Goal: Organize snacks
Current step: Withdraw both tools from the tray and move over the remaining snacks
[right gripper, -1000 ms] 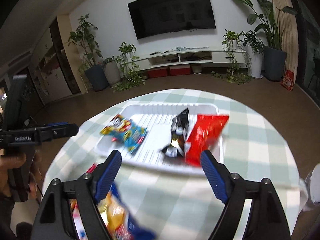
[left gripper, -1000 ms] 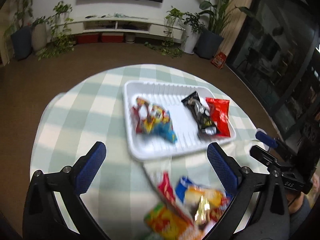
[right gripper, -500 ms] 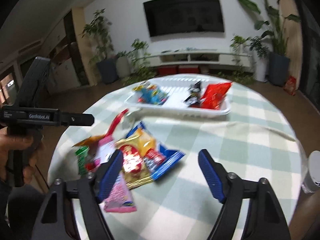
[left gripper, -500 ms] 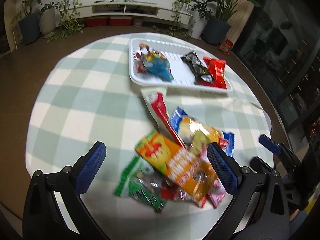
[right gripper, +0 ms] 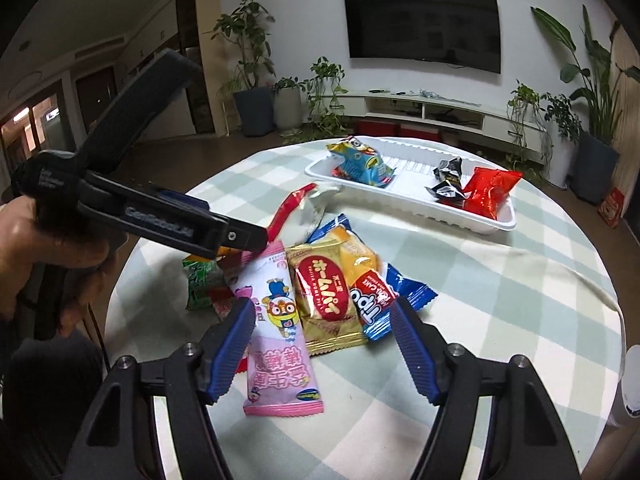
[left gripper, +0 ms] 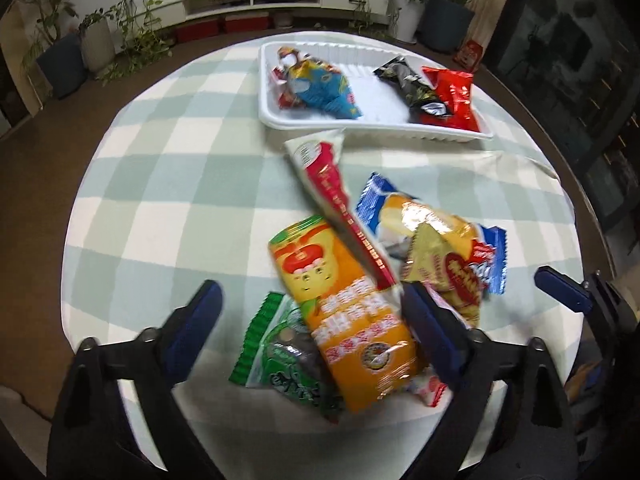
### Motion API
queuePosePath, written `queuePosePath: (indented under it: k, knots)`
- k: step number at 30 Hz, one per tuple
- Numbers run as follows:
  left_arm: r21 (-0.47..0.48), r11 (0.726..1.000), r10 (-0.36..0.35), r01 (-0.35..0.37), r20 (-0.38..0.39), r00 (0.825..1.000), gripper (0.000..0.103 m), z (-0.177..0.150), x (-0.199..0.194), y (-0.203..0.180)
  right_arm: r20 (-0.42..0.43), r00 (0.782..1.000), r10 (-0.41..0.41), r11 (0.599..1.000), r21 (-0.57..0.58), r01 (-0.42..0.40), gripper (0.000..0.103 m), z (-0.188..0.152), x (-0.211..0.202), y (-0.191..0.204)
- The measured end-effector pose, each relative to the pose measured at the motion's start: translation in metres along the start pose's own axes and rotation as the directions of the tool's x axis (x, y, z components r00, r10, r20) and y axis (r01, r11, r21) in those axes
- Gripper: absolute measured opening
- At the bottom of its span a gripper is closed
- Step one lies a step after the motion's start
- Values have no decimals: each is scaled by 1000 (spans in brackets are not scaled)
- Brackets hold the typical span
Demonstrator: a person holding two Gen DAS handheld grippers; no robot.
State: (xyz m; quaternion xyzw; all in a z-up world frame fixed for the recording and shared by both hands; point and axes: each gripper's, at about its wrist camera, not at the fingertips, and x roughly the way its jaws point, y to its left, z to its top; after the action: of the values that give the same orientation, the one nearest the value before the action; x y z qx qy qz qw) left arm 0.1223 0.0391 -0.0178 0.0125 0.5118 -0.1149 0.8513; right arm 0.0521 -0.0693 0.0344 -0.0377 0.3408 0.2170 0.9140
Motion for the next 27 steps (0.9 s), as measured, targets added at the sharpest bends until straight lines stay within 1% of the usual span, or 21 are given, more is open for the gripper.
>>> queuePosePath:
  k: [3, 6, 9, 10, 11, 12, 13, 15, 16, 19, 21, 22, 25, 27]
  knots:
    - [-2, 1000, 18, -18, 11, 1000, 88, -3, -2, 7, -7, 1000, -1, 1000, -12, 1, 73, -1, 2, 2]
    - [25, 997, 72, -73, 18, 997, 88, -2, -2, 10, -11, 1000, -5, 1000, -24, 5, 73, -1, 3, 4]
    - [80, 989, 125, -127, 32, 992, 88, -3, -3, 4, -13, 1000, -13, 999, -42, 12, 73, -1, 5, 8]
    - [93, 987, 126, -129, 35, 991, 85, -3, -3, 3, -15, 1000, -15, 999, -47, 14, 73, -2, 6, 9]
    - [99, 988, 116, -119, 35, 993, 78, -4, -3, 2, -16, 1000, -15, 999, -51, 14, 73, -2, 6, 9]
    - [100, 990, 99, -103, 36, 994, 74, -5, -2, 3, -17, 1000, -15, 999, -53, 14, 73, -2, 6, 10]
    - [95, 992, 75, -79, 43, 996, 68, -6, -4, 5, -17, 1000, -15, 998, -54, 15, 73, -2, 7, 10]
    - [78, 995, 60, -64, 49, 997, 66, -9, -6, 9, -16, 1000, -16, 998, -54, 15, 73, -2, 7, 10]
    - [72, 996, 49, -53, 57, 997, 62, -10, -8, 11, -15, 1000, -17, 998, -53, 16, 73, -2, 7, 10]
    - [68, 997, 40, -44, 69, 997, 60, -12, -16, 16, -13, 1000, -14, 999, -52, 13, 73, -2, 7, 11]
    - [76, 997, -11, 5, 79, 997, 60, -16, -23, 18, -17, 1000, -13, 999, -53, 12, 73, -2, 7, 11]
    - [74, 997, -23, 18, 79, 997, 61, -18, -25, 18, -18, 1000, -13, 998, -54, 12, 73, -2, 8, 11]
    - [73, 997, 14, -19, 65, 998, 61, -22, -21, 23, -20, 1000, -11, 999, -52, 10, 73, -2, 9, 12]
    - [65, 998, 11, -14, 51, 999, 60, -23, -13, 26, -19, 1000, -10, 998, -59, 9, 73, -2, 10, 14]
